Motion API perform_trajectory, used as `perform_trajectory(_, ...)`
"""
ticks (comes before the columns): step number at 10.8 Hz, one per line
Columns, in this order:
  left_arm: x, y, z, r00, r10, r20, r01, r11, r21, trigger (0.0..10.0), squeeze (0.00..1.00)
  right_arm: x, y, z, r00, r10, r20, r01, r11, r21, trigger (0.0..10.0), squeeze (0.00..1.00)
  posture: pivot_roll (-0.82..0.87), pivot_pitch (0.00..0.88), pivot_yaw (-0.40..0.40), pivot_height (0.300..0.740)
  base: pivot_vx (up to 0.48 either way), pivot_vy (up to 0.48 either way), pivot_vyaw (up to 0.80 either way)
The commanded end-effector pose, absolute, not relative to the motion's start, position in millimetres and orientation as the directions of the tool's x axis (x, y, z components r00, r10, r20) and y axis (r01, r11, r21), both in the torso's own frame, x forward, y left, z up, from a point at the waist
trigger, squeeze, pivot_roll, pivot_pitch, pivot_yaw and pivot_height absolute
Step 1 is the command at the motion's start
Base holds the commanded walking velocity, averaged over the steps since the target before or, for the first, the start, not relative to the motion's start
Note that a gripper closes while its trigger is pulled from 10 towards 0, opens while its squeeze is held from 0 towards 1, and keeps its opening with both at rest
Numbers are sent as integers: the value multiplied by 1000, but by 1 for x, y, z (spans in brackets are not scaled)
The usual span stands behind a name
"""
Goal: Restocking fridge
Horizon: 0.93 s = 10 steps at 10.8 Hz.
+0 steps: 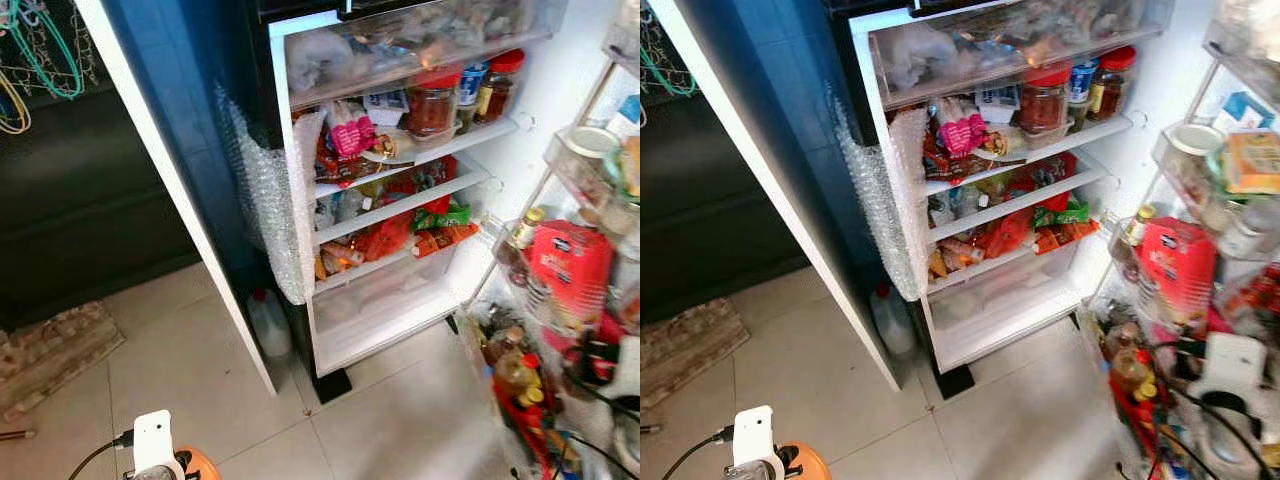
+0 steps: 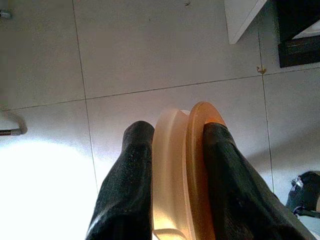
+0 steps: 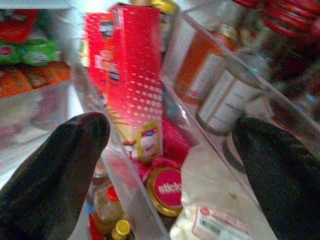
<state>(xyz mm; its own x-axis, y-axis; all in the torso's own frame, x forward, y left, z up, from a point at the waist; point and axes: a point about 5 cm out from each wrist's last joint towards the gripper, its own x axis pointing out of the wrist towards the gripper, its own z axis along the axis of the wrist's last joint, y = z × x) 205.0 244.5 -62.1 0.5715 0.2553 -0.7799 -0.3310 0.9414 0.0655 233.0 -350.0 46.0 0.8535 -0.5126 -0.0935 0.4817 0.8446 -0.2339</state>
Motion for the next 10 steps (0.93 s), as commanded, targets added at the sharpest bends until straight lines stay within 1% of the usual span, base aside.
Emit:
perform_trajectory(1,200,249,-64,555,261,-790,-310,946,95,10000,0,220,-363,41,805,-579,-132,543,808,-231,10000,0,-140,95,59,740,0,0,0)
perform_trajectory(6,201,249,-64,555,260,-790,-310,946,94,10000,0,202,-356,14,762,-592,-261,538,804,-254,10000,0,-134,94,57,740,0,0,0)
perform_trajectory(7,201,249,-64,556,259,-790,-309,946,93,10000,0,197,-351,5,749,-585,-311,527,810,-255,10000,0,-135,93,58,740,0,0,0)
perform_trajectory(8,201,249,-64,555,260,-790,-310,946,93,10000,0,190,-338,-13,737,-534,-414,484,845,-229,10000,0,-136,93,58,740,0,0,0)
perform_trajectory(9,201,249,-63,556,259,-790,-310,946,92,10000,0,181,-312,-38,720,-406,-563,384,909,-164,10000,0,-135,90,58,740,0,0,0)
perform_trajectory(10,201,248,-63,558,258,-789,-311,946,89,10000,0,170,-289,-57,689,-300,-659,282,950,-137,10000,0,-135,90,58,740,0,0,0)
